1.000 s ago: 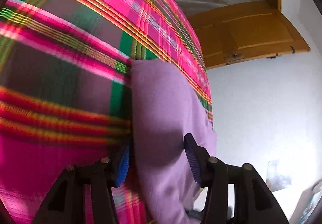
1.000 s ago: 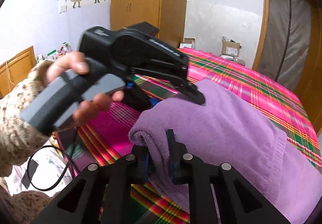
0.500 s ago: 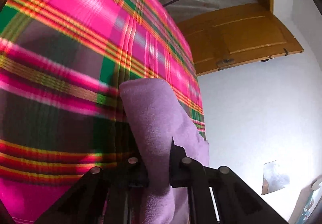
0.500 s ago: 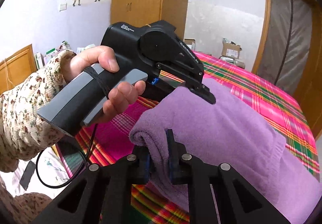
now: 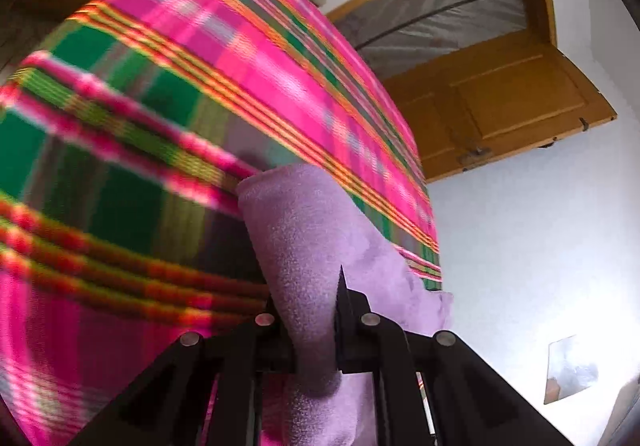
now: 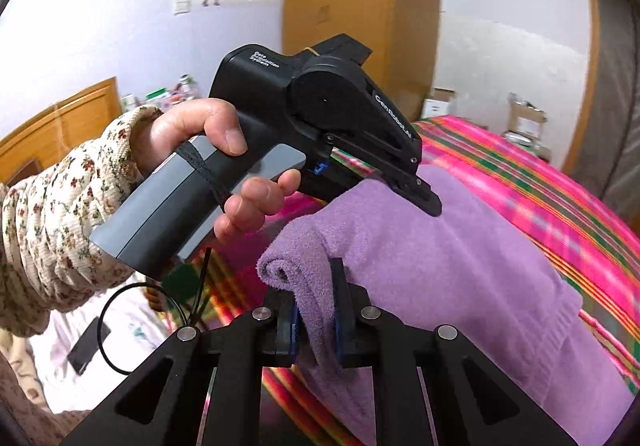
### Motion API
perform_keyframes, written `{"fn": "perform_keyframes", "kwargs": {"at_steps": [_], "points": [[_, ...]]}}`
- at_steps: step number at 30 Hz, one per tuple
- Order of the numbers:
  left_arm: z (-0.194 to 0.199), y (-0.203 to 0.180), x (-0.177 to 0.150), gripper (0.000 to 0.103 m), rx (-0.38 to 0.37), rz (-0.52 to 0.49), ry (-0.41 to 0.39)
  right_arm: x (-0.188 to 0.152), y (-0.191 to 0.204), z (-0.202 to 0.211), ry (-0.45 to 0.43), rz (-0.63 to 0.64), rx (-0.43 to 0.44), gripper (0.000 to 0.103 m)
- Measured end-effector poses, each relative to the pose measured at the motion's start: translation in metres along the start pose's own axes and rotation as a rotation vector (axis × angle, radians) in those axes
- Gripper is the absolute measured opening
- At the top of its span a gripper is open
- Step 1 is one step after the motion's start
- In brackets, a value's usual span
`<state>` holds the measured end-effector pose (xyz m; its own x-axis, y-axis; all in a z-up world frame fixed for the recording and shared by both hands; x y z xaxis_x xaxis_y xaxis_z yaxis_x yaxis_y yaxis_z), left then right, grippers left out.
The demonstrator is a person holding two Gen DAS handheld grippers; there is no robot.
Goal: Fold clothes
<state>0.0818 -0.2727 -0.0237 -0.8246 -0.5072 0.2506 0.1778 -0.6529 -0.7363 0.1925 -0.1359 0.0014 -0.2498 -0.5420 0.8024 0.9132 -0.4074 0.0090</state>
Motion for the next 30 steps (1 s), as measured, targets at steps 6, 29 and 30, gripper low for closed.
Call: {"fn": "perform_keyframes", "kwargs": {"at_steps": [6,29,30], "points": [[0.016,0.023,0.001,0.012,0.028,0.031,-0.024,0.009,0.012,-0.017,0.016,0.017,0.066,0.013],[0.020,0.017,-0.009,0.034,0.211,0.049,-0.107,0.008,0.006,-0.032,0.060,-0.034,0.180,0.028],[0.025,0.017,-0.011,0.034,0.216,0.050,-0.120,0.007,0.003,-0.026,0.049,-0.036,0.177,0.030]]}}
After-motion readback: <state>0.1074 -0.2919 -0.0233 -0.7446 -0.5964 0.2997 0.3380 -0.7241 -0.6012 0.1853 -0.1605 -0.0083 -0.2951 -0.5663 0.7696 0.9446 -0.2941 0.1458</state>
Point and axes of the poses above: each gripper's, at about its wrist camera, not at the fingertips, and z roughly against the way its jaws point, y to its left, x to its top, the point moved 3 cm from there along -z, roughly the way its jaws point, and after that the axes turned 4 degrees about x, right-handed, at the moved point
